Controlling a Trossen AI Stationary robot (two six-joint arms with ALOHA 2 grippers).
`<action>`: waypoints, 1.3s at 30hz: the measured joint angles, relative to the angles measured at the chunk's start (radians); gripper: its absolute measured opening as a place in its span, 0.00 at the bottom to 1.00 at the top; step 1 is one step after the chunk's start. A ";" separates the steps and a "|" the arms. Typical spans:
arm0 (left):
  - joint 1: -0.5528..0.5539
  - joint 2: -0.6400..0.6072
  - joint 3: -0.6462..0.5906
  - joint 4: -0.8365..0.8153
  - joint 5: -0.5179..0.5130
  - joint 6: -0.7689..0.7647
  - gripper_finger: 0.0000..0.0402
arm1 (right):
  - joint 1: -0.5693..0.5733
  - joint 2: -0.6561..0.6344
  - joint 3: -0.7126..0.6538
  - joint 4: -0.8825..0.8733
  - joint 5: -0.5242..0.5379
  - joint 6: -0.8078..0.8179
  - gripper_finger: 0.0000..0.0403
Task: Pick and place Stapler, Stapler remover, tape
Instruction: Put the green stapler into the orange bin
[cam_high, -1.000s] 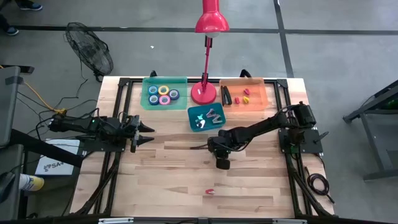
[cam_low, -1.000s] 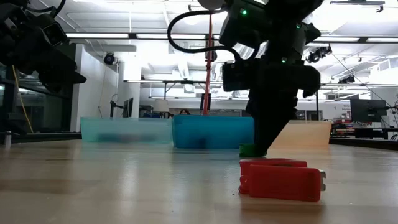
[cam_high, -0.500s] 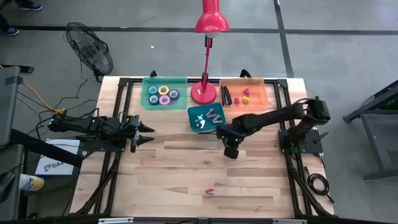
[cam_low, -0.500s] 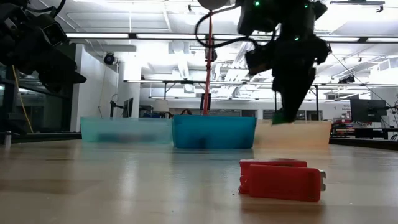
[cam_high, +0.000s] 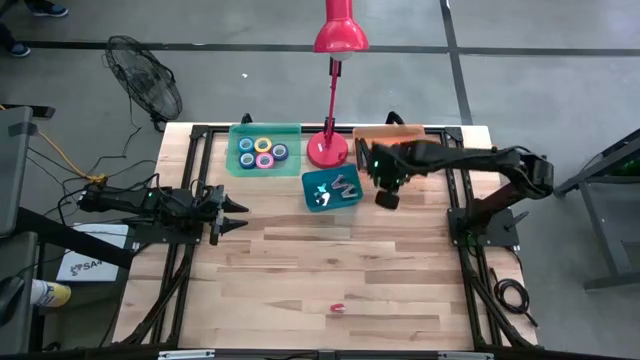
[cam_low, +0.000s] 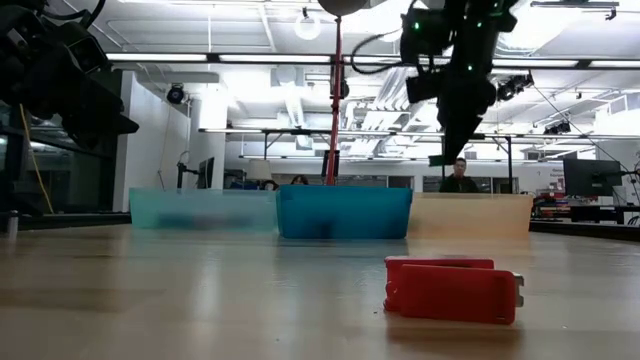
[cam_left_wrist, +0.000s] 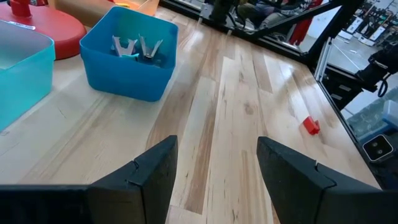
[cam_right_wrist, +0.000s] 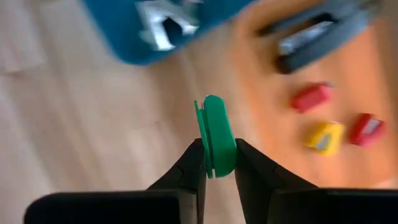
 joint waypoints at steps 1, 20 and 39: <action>0.000 0.000 0.000 0.000 0.000 0.000 0.54 | -0.028 -0.001 0.000 0.001 0.000 -0.026 0.13; 0.000 0.000 0.000 0.000 0.000 0.000 0.54 | -0.525 0.015 0.002 0.151 0.029 0.150 0.15; 0.000 0.000 0.000 0.000 0.000 0.000 0.54 | -0.625 0.233 0.002 0.085 0.032 0.217 0.16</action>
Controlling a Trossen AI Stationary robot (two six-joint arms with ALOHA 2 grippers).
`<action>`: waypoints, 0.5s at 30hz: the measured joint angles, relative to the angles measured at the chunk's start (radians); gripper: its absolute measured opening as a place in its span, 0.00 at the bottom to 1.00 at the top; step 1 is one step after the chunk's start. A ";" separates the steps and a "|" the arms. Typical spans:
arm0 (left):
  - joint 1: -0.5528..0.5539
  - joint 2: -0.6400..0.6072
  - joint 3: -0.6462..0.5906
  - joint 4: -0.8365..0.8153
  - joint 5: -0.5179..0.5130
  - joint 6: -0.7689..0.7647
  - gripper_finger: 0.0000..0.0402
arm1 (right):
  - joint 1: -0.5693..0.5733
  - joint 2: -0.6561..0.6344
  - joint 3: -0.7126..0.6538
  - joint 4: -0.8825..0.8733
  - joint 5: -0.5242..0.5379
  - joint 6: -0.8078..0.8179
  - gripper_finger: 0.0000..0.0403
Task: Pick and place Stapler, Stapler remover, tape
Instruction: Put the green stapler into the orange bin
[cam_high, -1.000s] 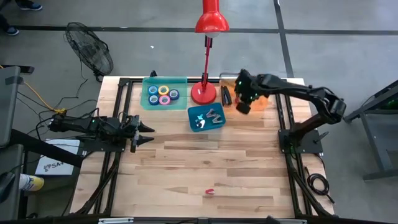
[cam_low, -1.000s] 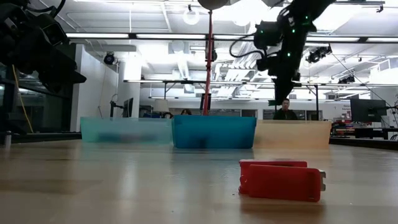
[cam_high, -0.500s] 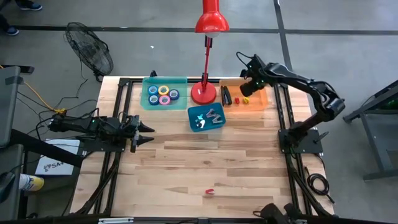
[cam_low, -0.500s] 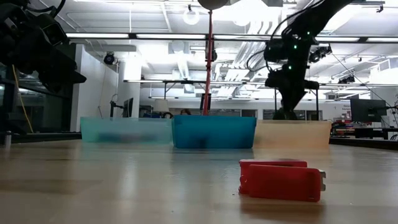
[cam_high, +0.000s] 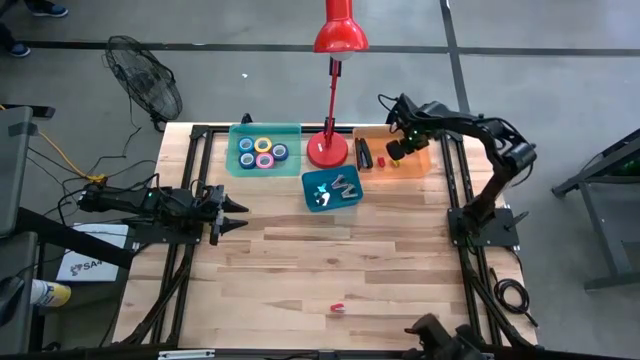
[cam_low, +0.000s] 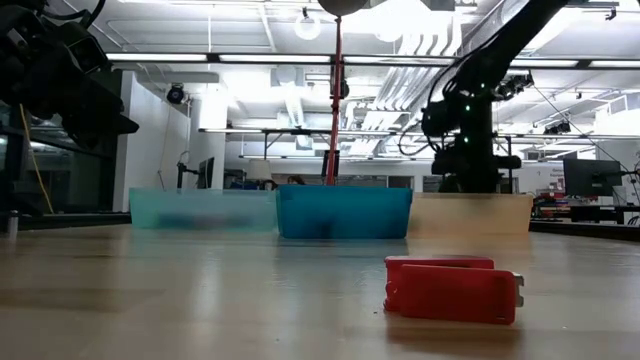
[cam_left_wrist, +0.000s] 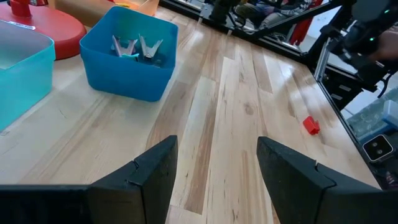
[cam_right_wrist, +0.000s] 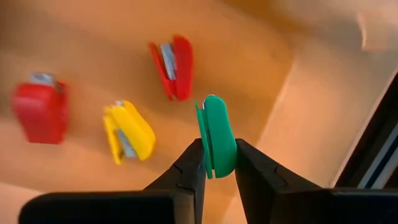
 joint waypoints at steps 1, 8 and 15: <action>0.000 0.000 0.000 0.000 0.000 0.000 0.54 | -0.005 0.008 0.000 -0.007 0.000 0.000 0.16; 0.000 0.000 0.000 0.000 0.000 0.000 0.54 | -0.024 0.039 0.000 -0.043 -0.029 -0.008 0.16; 0.000 0.000 0.000 0.000 0.000 0.000 0.54 | -0.024 0.039 0.000 -0.064 -0.067 -0.029 0.23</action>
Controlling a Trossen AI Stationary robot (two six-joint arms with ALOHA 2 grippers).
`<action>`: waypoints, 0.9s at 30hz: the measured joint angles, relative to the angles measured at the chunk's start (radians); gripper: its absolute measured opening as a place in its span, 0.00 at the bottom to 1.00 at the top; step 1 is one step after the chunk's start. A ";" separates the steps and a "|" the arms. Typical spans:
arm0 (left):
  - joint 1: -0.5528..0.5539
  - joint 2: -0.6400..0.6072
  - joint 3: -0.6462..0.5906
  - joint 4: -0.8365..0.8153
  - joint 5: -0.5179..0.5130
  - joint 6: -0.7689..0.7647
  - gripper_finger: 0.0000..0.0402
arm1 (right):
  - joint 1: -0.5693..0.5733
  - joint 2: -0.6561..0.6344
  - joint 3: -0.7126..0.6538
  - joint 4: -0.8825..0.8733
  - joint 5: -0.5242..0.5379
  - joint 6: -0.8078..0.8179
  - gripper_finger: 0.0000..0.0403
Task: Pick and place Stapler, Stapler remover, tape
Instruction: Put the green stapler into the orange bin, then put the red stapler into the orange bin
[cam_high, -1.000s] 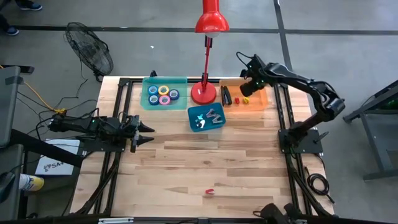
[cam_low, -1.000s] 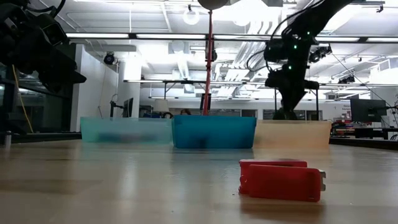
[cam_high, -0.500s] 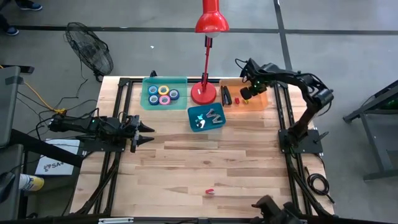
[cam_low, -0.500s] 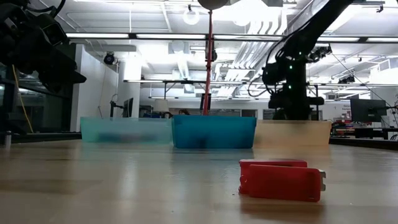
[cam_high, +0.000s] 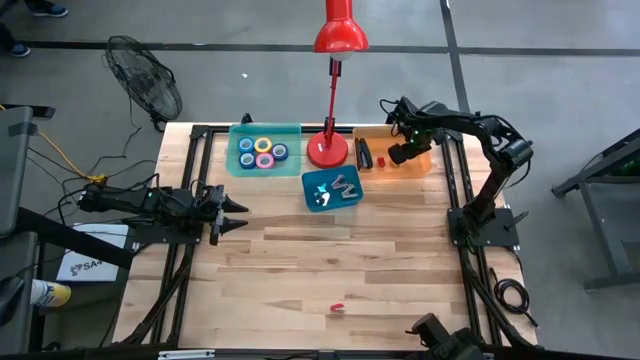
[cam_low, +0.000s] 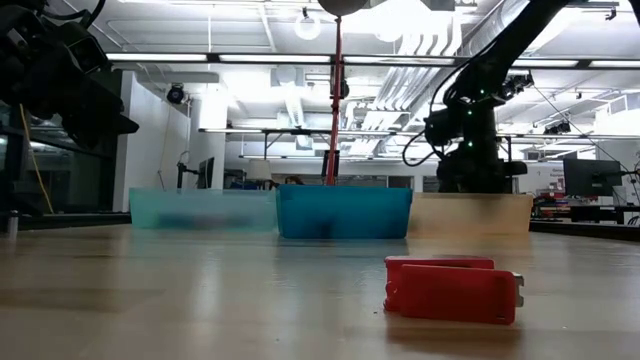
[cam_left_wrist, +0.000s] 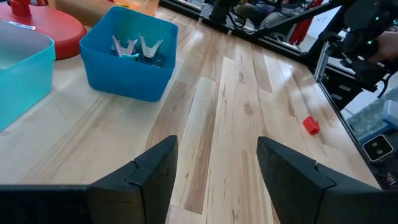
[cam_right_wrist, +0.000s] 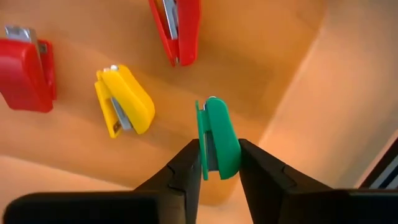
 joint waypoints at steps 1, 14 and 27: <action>0.000 0.000 0.000 0.000 0.000 0.000 0.54 | 0.000 0.000 0.000 -0.008 0.000 0.001 0.24; 0.000 0.000 0.000 0.000 0.000 0.000 0.54 | 0.000 0.000 0.000 -0.053 0.000 0.002 0.37; 0.000 0.000 0.000 0.000 0.000 0.000 0.54 | 0.004 -0.145 0.000 -0.069 -0.014 0.004 0.42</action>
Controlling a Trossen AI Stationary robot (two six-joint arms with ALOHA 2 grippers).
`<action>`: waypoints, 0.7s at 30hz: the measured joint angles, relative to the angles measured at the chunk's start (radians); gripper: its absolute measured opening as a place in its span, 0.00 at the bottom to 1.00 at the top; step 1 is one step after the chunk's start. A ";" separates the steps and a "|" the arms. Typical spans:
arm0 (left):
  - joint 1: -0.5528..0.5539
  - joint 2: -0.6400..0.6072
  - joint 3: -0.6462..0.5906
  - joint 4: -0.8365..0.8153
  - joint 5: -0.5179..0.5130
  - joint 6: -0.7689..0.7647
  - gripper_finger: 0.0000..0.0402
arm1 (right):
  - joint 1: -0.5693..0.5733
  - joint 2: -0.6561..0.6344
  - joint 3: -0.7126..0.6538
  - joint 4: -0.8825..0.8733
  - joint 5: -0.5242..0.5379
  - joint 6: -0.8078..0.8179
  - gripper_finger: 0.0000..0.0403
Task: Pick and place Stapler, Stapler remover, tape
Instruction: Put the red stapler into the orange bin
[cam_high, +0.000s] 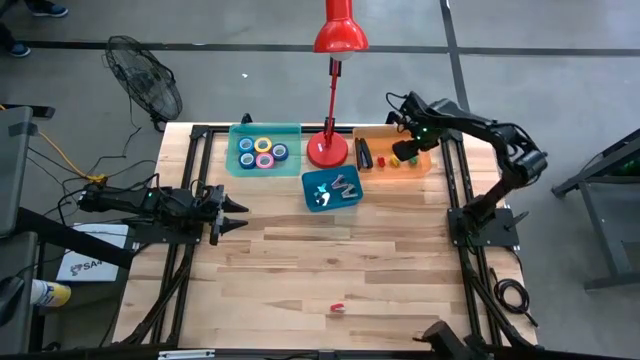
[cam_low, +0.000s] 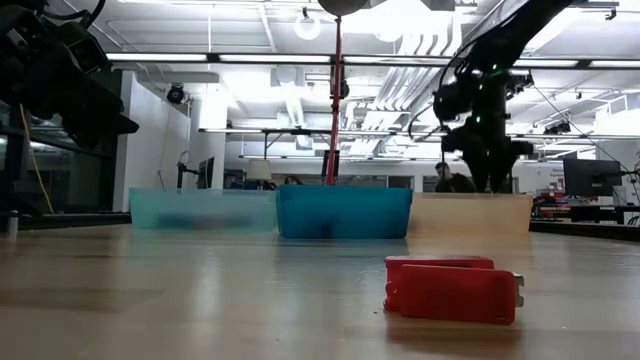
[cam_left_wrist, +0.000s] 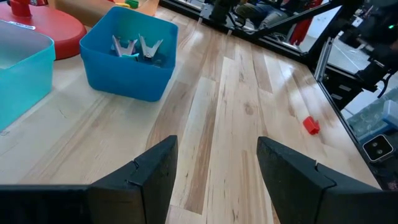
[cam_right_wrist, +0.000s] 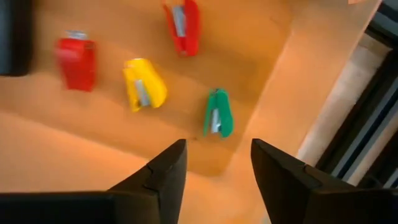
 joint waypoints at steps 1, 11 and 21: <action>0.000 0.000 0.000 0.000 0.000 0.000 0.54 | 0.004 -0.019 0.000 -0.002 -0.018 0.005 0.42; 0.000 0.000 0.000 0.000 0.000 0.000 0.54 | 0.183 -0.196 0.000 -0.016 -0.130 0.063 0.41; 0.000 0.000 0.000 0.000 0.000 0.000 0.54 | 0.515 -0.298 0.000 0.008 -0.132 0.281 0.41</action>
